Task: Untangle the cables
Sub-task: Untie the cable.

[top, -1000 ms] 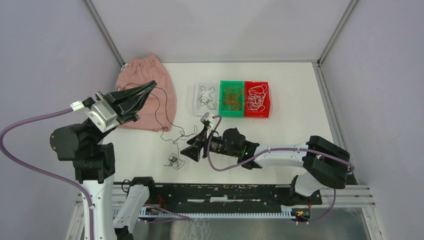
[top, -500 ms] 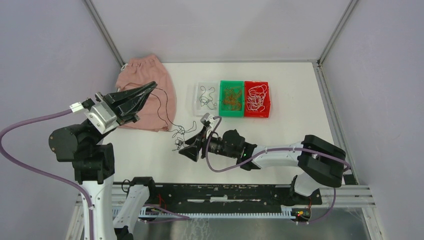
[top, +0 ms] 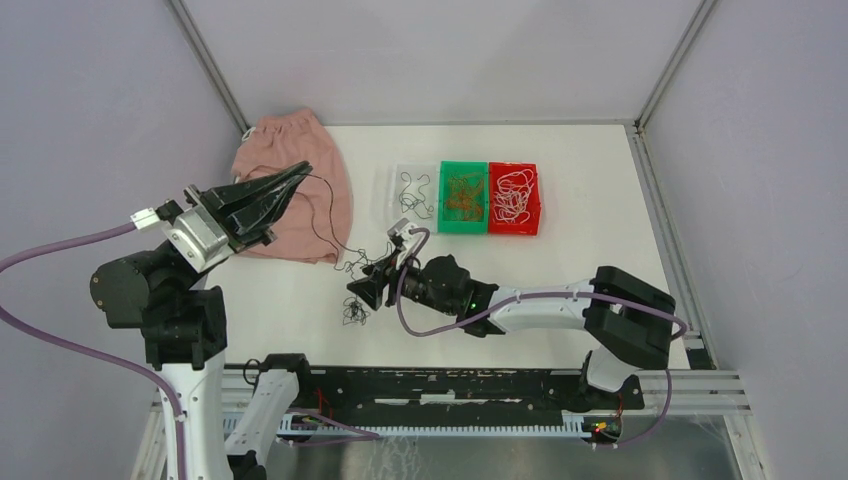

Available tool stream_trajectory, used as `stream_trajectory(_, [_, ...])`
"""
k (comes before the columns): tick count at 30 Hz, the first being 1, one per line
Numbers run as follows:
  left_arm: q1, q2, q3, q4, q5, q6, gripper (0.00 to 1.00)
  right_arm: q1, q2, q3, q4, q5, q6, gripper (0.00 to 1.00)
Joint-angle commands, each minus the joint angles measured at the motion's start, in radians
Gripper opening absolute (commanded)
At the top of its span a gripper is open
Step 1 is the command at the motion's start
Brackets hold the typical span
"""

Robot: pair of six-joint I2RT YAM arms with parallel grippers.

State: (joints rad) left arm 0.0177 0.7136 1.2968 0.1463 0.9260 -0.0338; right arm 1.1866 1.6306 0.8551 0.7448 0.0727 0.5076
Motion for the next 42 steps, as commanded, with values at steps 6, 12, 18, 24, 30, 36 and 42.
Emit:
stream_trajectory(6, [0.005,0.038,0.101,0.043,0.02,-0.111,0.12,0.03,0.101,0.105,0.022,0.072,-0.007,0.48])
stream_trajectory(12, [0.005,0.108,0.238,0.029,-0.024,-0.204,0.12,0.029,0.166,0.115,-0.005,0.123,-0.003,0.44])
stream_trajectory(18, [0.005,0.152,0.355,0.001,-0.043,-0.23,0.12,0.028,0.176,0.113,-0.009,0.137,0.003,0.42])
stream_trajectory(24, [0.005,0.188,0.446,-0.025,-0.052,-0.25,0.12,0.028,0.181,0.102,-0.029,0.147,-0.002,0.42])
stream_trajectory(30, [0.005,0.21,0.496,-0.028,-0.058,-0.23,0.12,0.028,0.172,0.065,-0.015,0.163,0.001,0.47])
stream_trajectory(36, [0.005,0.213,0.482,-0.026,-0.063,-0.171,0.12,0.028,0.1,-0.012,0.009,0.167,-0.016,0.47])
stream_trajectory(42, [0.005,0.312,0.642,-0.005,-0.159,-0.103,0.1,0.025,0.131,-0.074,0.046,0.183,0.037,0.27])
